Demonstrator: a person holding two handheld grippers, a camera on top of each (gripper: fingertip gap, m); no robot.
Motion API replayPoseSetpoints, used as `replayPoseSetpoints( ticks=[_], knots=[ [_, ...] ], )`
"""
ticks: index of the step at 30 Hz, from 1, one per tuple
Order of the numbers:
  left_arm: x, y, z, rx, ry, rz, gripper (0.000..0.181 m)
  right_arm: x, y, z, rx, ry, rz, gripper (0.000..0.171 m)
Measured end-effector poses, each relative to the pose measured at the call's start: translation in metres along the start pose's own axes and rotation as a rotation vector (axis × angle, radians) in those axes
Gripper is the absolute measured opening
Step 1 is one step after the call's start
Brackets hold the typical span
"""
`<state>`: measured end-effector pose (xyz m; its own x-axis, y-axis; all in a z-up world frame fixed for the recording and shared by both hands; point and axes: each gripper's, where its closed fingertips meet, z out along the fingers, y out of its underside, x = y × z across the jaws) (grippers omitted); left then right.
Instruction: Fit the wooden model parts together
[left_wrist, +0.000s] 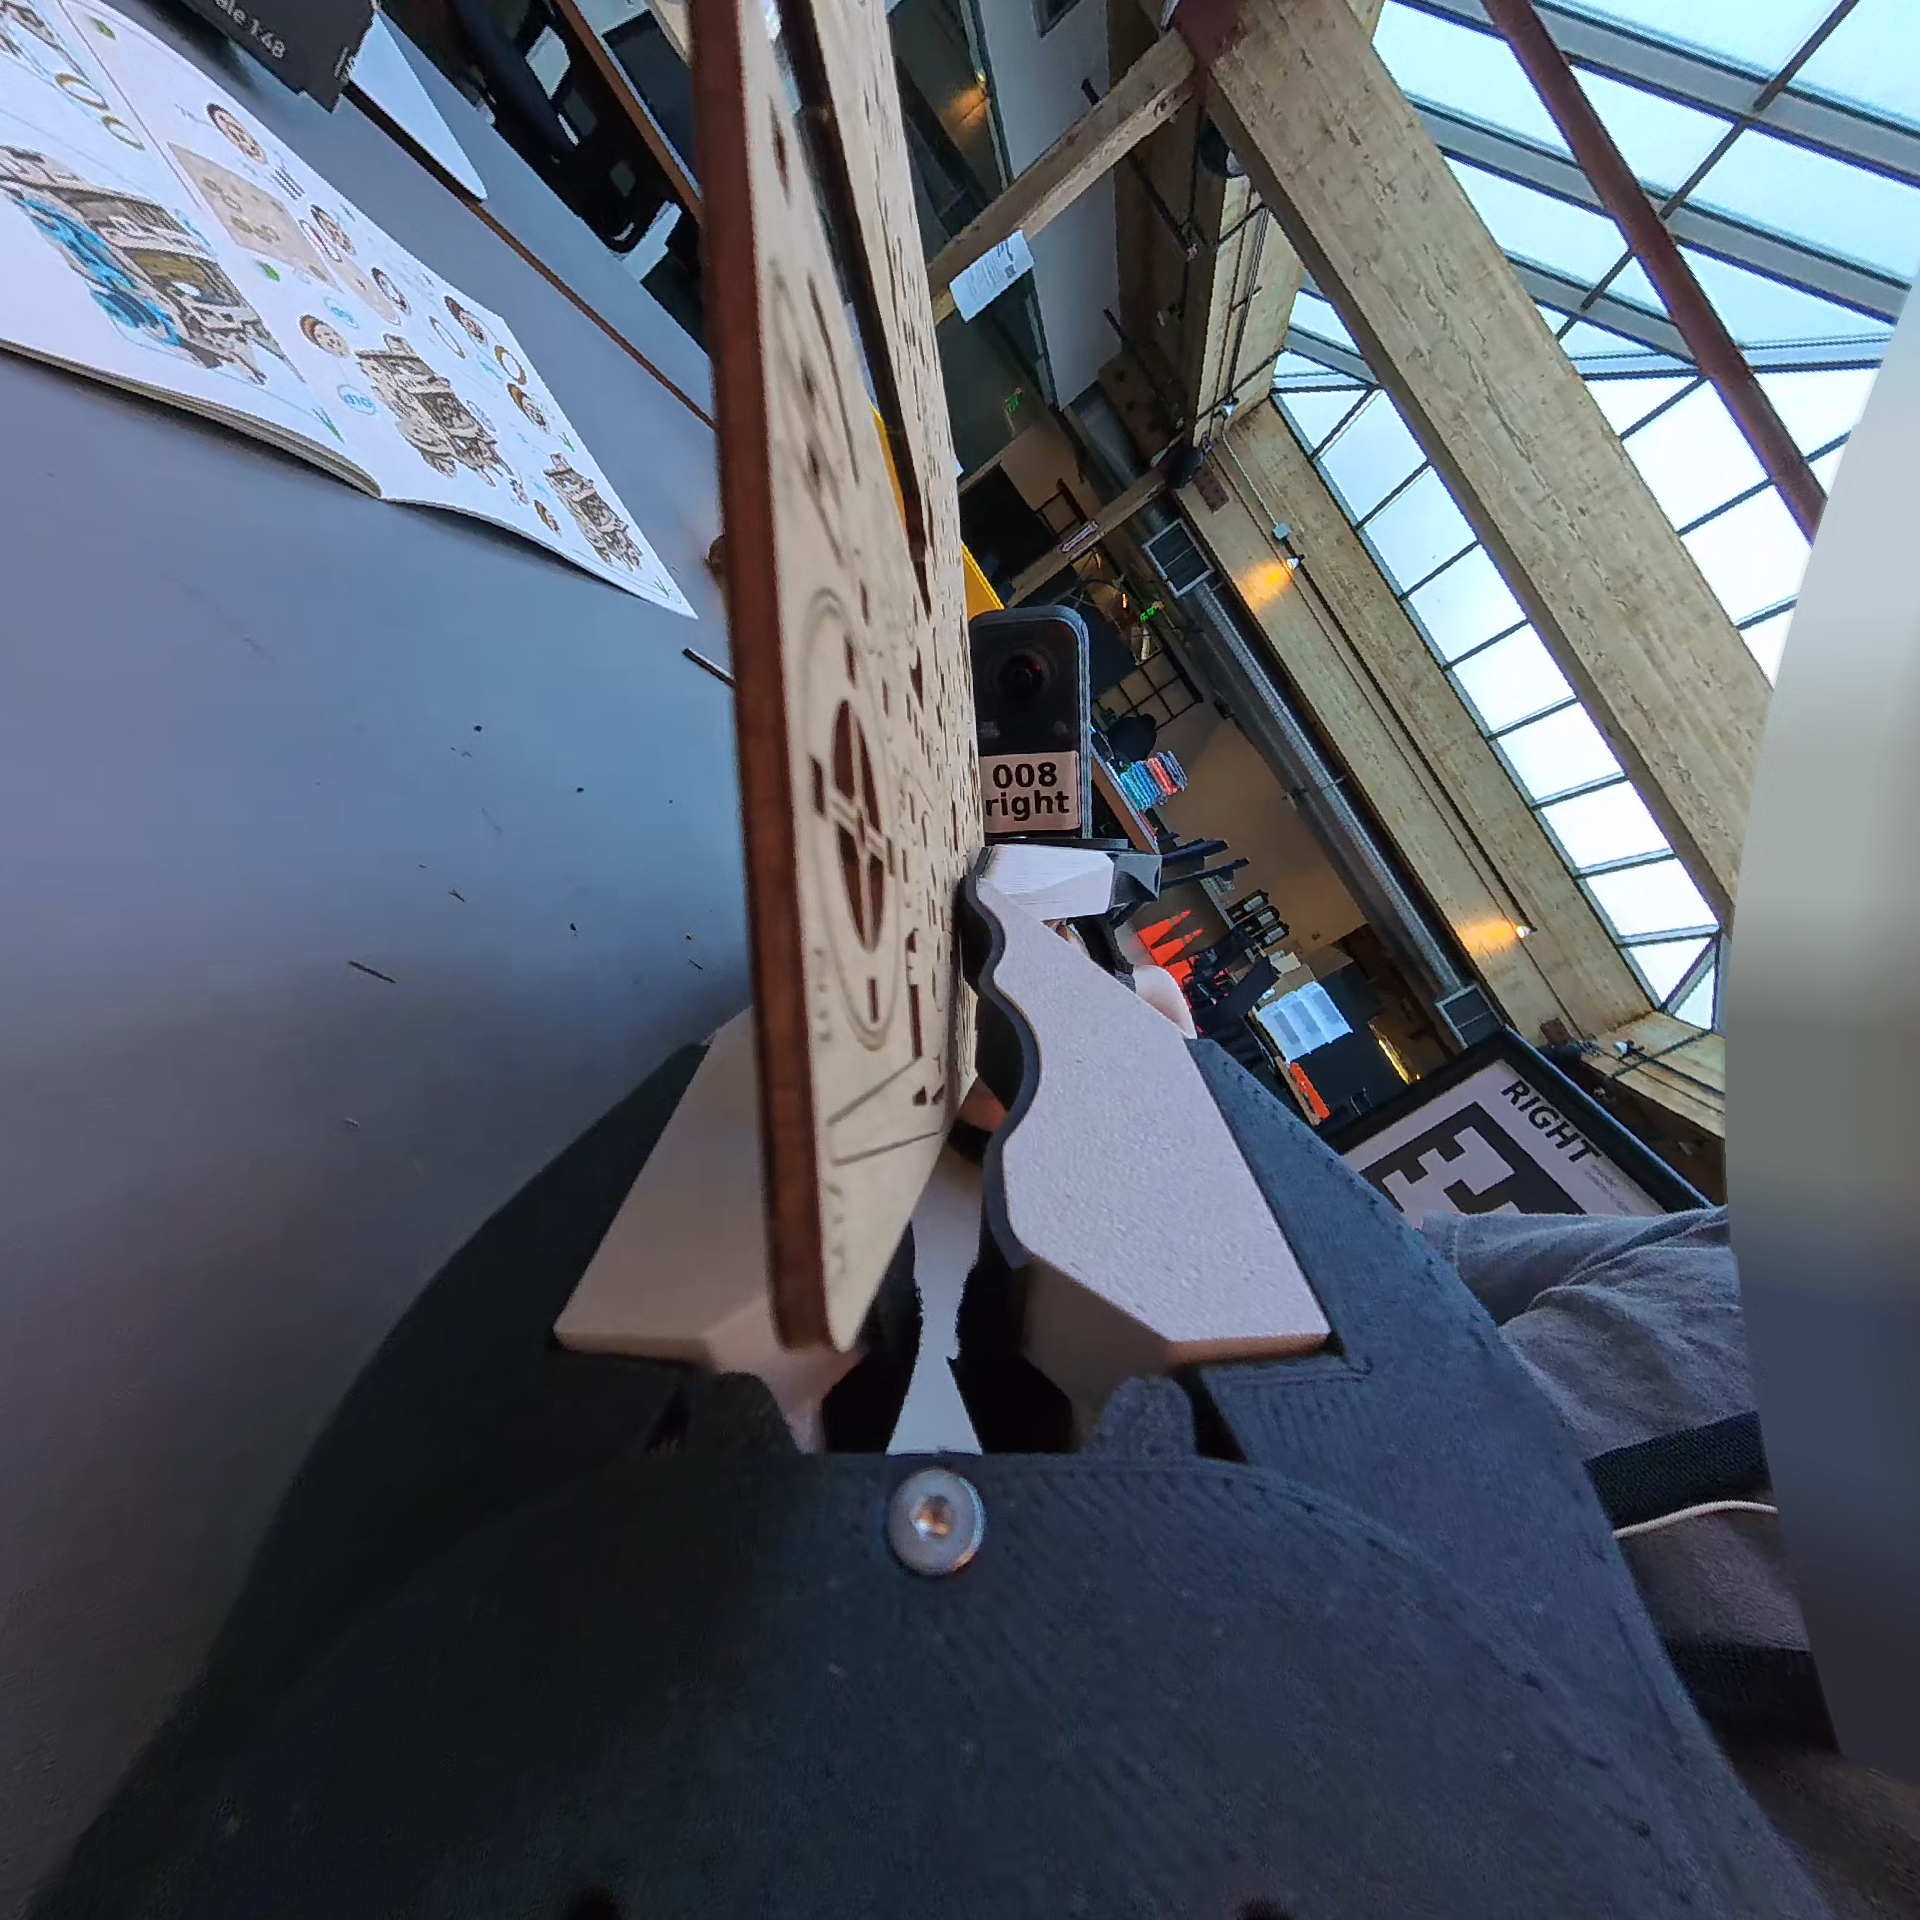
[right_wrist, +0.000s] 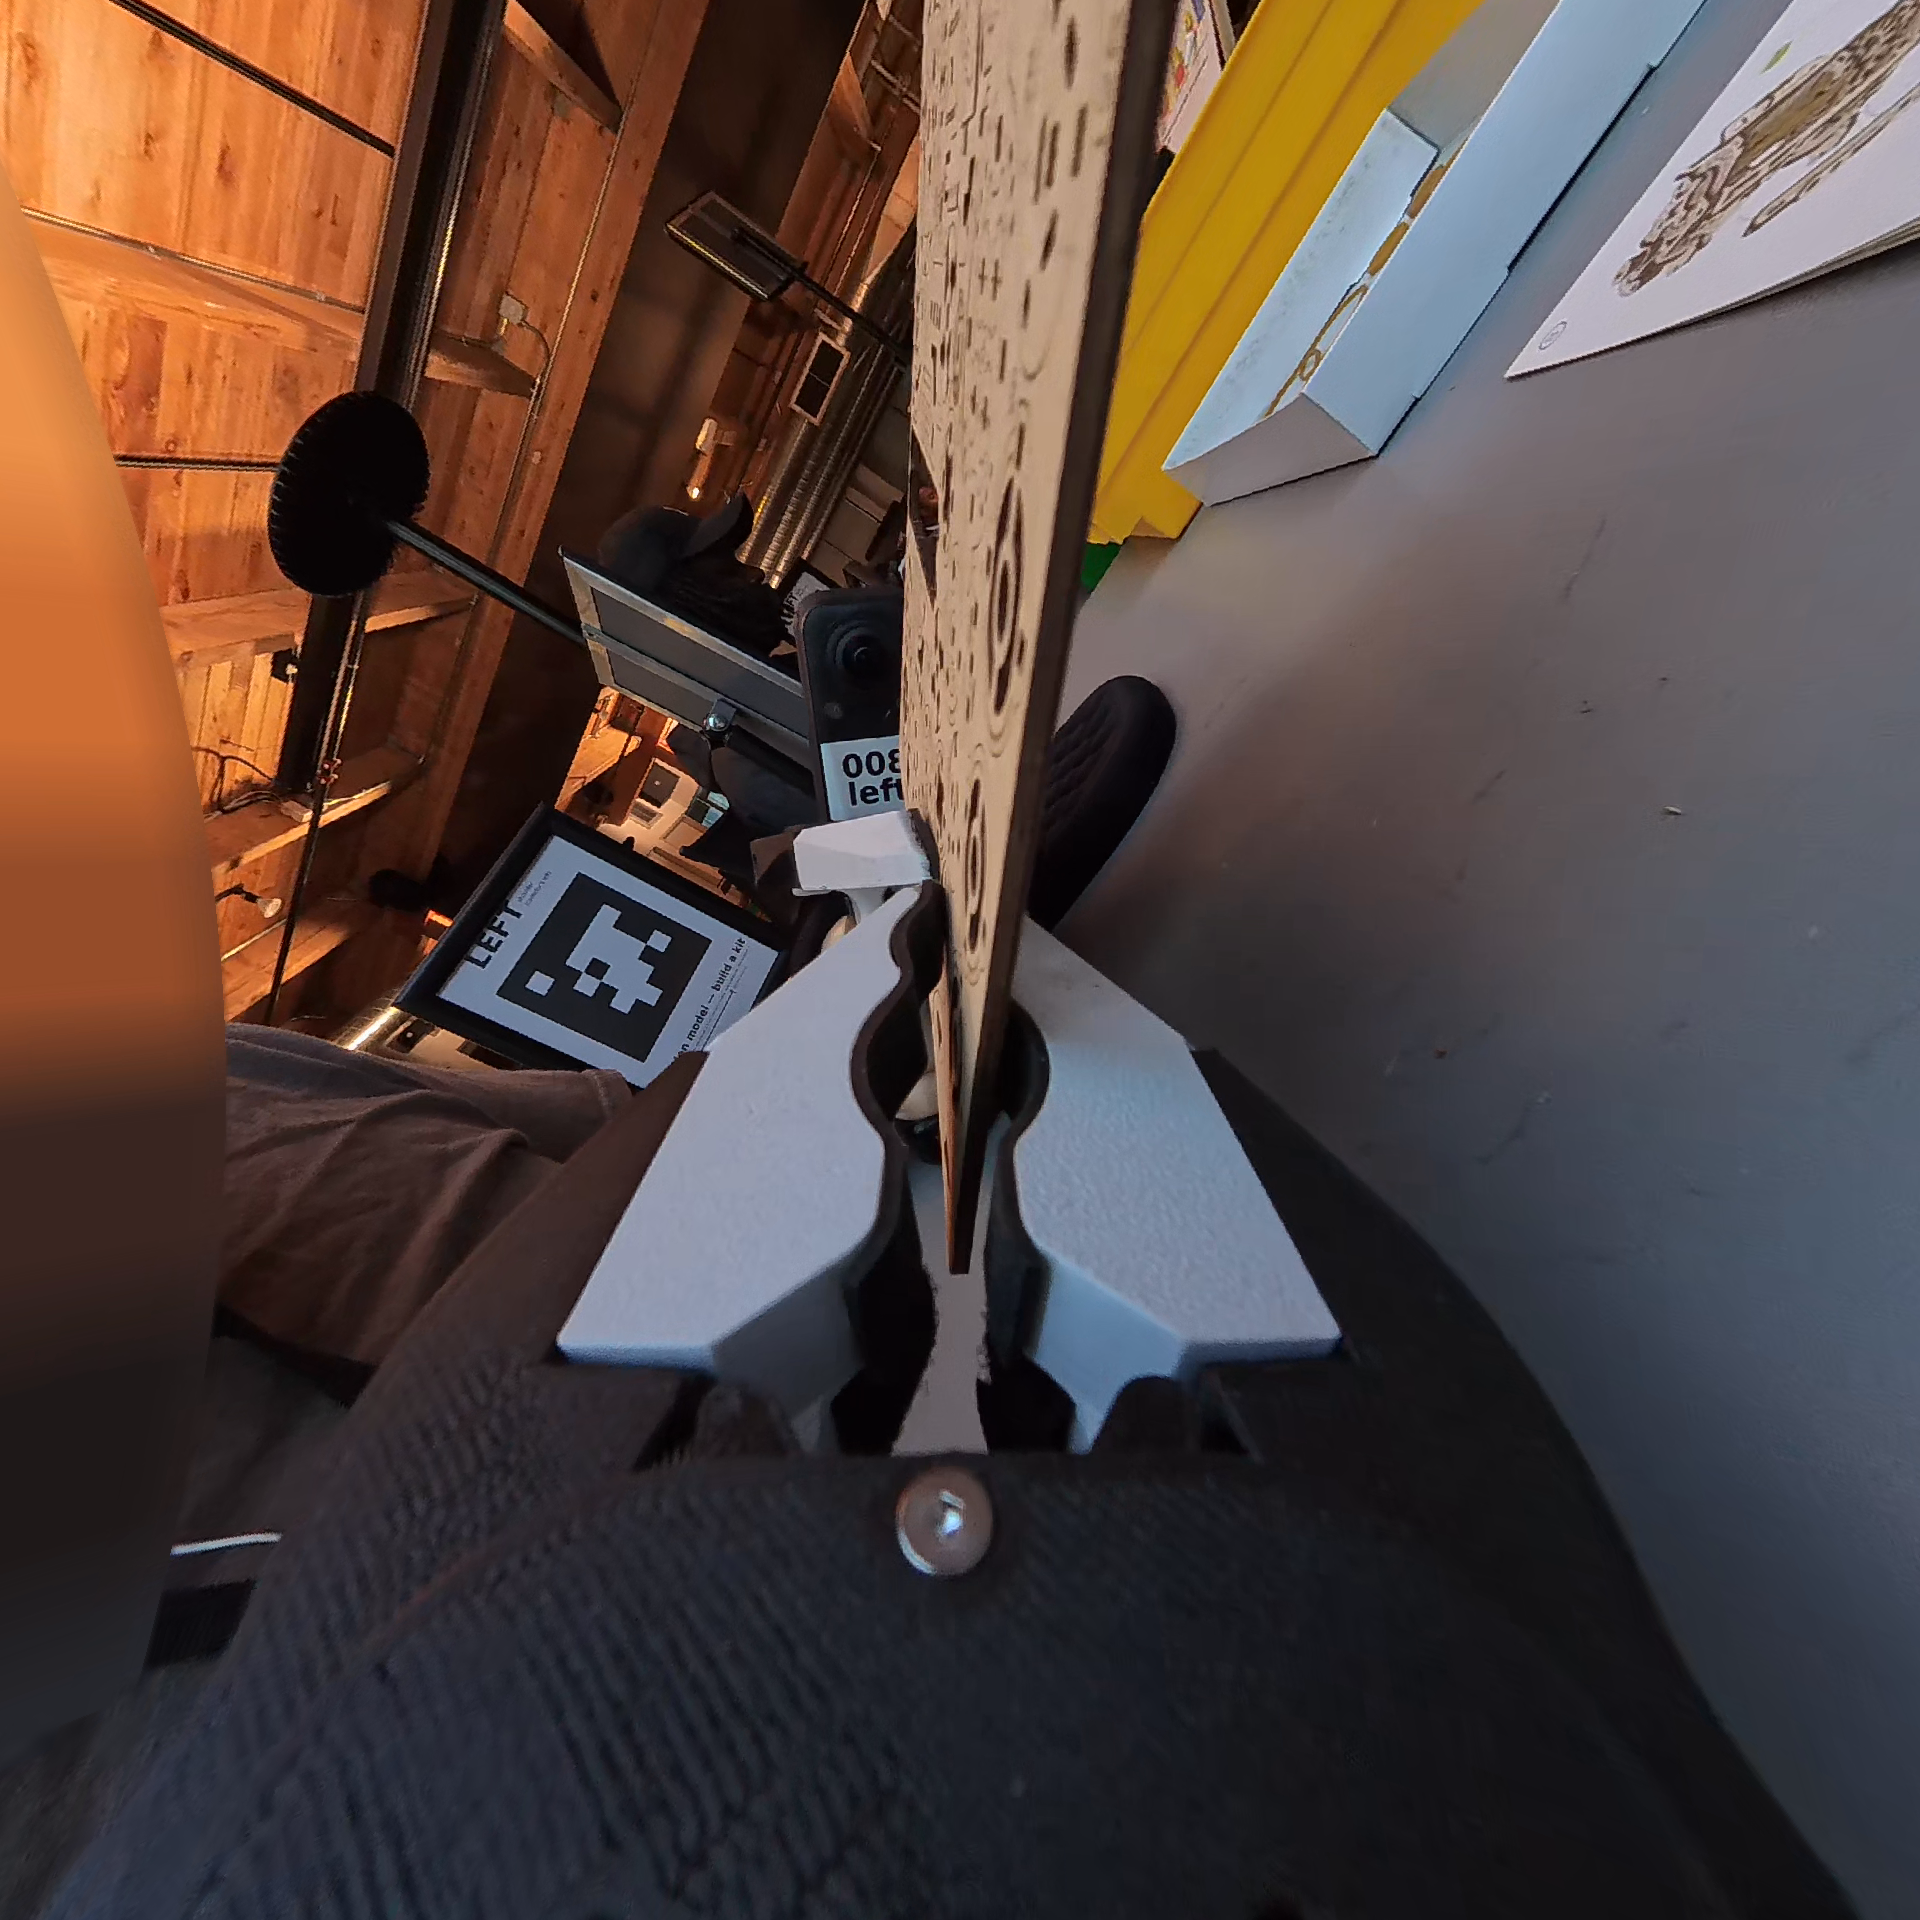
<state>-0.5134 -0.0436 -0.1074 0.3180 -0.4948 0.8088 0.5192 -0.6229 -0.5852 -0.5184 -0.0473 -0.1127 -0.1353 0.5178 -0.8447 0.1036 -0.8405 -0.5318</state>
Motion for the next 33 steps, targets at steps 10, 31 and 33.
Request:
replayPoseSetpoints(
  ticks=[10,31,33],
  knots=[
    [-0.003,0.000,-0.001,0.001,-0.025,-0.004,0.000,0.004,0.001,0.001,-0.007,0.040,-0.047,0.002],
    [0.005,-0.005,0.001,0.043,0.001,0.081,0.003,-0.007,-0.002,-0.001,0.022,-0.041,-0.018,0.002],
    [0.005,-0.005,0.001,0.038,0.027,0.049,0.009,-0.007,-0.004,-0.003,0.041,-0.027,-0.041,0.001]
  ],
)
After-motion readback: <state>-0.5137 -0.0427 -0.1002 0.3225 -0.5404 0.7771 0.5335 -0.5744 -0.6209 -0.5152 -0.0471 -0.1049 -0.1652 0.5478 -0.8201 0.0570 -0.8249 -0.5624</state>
